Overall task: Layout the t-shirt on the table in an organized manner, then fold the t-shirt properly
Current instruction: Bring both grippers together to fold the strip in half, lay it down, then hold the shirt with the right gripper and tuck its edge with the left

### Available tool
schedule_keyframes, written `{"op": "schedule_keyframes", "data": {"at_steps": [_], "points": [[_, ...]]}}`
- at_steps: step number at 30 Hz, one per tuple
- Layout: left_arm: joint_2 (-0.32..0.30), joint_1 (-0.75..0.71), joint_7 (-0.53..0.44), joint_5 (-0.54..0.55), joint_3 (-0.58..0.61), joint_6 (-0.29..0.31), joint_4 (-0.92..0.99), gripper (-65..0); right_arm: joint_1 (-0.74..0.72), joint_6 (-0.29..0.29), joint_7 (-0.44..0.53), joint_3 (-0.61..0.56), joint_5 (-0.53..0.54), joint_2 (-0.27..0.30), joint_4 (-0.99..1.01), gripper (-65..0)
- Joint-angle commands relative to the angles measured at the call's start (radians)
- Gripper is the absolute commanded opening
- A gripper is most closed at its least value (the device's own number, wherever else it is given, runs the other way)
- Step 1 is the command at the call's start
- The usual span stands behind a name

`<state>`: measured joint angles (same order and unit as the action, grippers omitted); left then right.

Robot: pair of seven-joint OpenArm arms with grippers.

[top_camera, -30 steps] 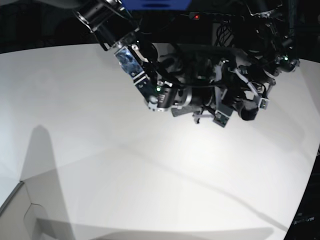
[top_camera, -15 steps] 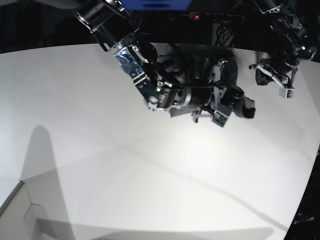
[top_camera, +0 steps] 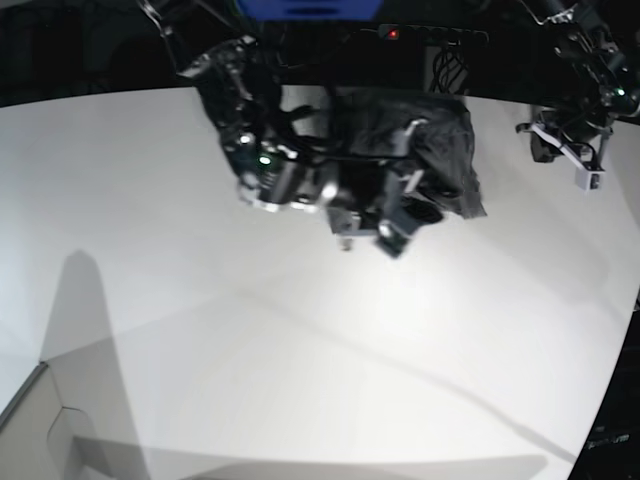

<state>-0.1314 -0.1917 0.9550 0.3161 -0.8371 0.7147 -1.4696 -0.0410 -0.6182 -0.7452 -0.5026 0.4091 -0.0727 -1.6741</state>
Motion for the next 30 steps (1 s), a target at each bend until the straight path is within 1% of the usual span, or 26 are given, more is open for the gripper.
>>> {"op": "schedule_keyframes", "data": {"at_steps": [1,3,5,8,9,10,11,14,15,17,20,23,24,26,30], "points": [[-0.012,-0.009,0.049,-0.051,-0.001,-0.017,-0.004,-64.9,0.016,-0.004,0.020,0.003,0.026,0.000,-0.030,-41.1],[-0.018,-0.012,0.049,-0.051,-0.001,-0.017,-0.032,-64.9,0.053,-0.004,0.026,0.014,0.026,0.026,-0.039,-41.1],[-0.018,-0.013,0.049,-0.051,-0.003,-0.017,-0.070,-64.9,0.085,-0.004,0.026,0.014,0.026,0.037,-0.034,-41.1],[-0.014,-0.015,0.051,-0.051,-0.008,-0.017,-0.136,-64.9,0.122,-0.004,0.029,0.014,0.024,0.037,-0.033,-41.1],[-0.012,-0.015,0.061,-0.048,-0.017,-0.017,-0.159,-64.9,0.128,-0.004,0.029,0.014,0.024,0.037,-0.033,-41.1],[-0.004,-0.013,0.092,-0.031,-0.031,-0.017,-0.179,-64.9,0.131,-0.004,0.029,0.014,0.024,0.037,-0.033,-41.1],[0.005,-0.009,0.129,0.001,-0.047,-0.017,-0.199,-64.6,0.131,-0.004,0.029,0.014,0.024,0.037,-0.037,-41.1],[0.011,-0.005,0.213,0.148,-0.090,-0.017,-0.256,-64.4,0.132,-0.004,0.028,0.017,0.026,0.040,-0.041,-41.2],[0.013,-0.005,0.238,0.199,-0.093,-0.017,-0.274,-63.9,0.132,-0.004,0.026,0.017,0.026,0.050,-0.042,-41.2],[0.019,-0.010,0.284,0.277,-0.092,-0.017,-0.308,-59.7,0.132,-0.004,0.028,0.019,0.026,0.081,-0.064,-41.2],[0.062,-0.016,0.335,0.341,-0.100,-0.017,-0.348,-48.7,0.132,-0.004,0.028,0.019,0.026,0.133,-0.116,-41.5],[0.091,-0.065,0.358,0.360,-0.093,-0.017,-0.408,-36.8,0.135,-0.004,0.025,0.034,0.026,0.201,-0.191,-41.4],[0.108,-0.087,0.355,0.360,-0.092,-0.017,-0.429,-33.4,0.146,-0.004,0.022,0.057,0.026,0.212,-0.208,-41.3],[0.143,-0.131,0.348,0.360,-0.090,-0.017,-0.471,-30.0,0.166,-0.004,0.022,0.118,0.026,0.219,-0.228,-41.3],[0.192,-0.176,0.347,0.360,-0.090,-0.017,-0.514,-29.8,0.206,-0.004,0.020,0.218,0.026,0.221,-0.231,-41.3]]}}
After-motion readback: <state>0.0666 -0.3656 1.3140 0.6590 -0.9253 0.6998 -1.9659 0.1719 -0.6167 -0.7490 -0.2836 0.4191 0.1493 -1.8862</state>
